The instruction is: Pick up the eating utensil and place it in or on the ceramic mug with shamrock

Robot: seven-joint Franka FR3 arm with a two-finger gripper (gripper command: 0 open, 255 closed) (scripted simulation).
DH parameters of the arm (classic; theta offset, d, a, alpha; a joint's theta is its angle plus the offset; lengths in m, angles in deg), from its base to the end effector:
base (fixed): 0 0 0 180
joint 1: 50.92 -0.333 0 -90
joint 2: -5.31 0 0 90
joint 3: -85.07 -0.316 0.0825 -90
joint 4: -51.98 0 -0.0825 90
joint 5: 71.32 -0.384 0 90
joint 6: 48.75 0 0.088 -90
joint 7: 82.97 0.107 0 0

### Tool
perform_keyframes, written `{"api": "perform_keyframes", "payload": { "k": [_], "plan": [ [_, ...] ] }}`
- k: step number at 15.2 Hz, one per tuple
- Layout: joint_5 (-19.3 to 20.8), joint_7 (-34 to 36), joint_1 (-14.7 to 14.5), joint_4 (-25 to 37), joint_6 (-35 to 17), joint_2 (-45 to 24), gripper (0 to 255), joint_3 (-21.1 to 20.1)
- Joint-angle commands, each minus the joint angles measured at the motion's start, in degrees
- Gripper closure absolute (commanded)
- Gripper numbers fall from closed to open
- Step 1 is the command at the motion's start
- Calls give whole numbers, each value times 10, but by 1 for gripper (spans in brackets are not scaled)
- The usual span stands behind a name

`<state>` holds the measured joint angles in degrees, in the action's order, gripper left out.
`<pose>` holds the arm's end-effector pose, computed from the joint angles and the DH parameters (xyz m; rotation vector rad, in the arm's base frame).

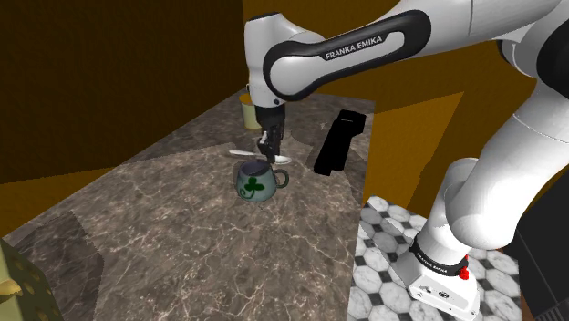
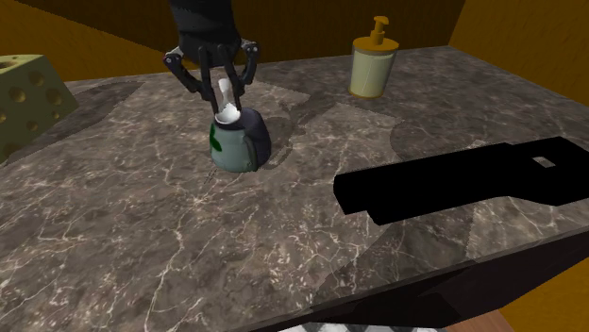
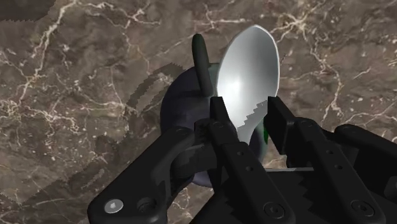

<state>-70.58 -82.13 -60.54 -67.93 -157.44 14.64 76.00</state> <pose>0.4762 0.1632 0.4896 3.0602 0.4835 -0.0437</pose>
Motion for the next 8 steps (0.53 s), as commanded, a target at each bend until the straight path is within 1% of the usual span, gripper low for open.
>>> {"api": "perform_keyframes", "payload": {
  "k": [1, 8],
  "plan": [
    [1, 1, 0, -11, -15, -4, 255, 0],
    [3, 5, 0, -51, -70, -19, 255, -2]
  ]
}}
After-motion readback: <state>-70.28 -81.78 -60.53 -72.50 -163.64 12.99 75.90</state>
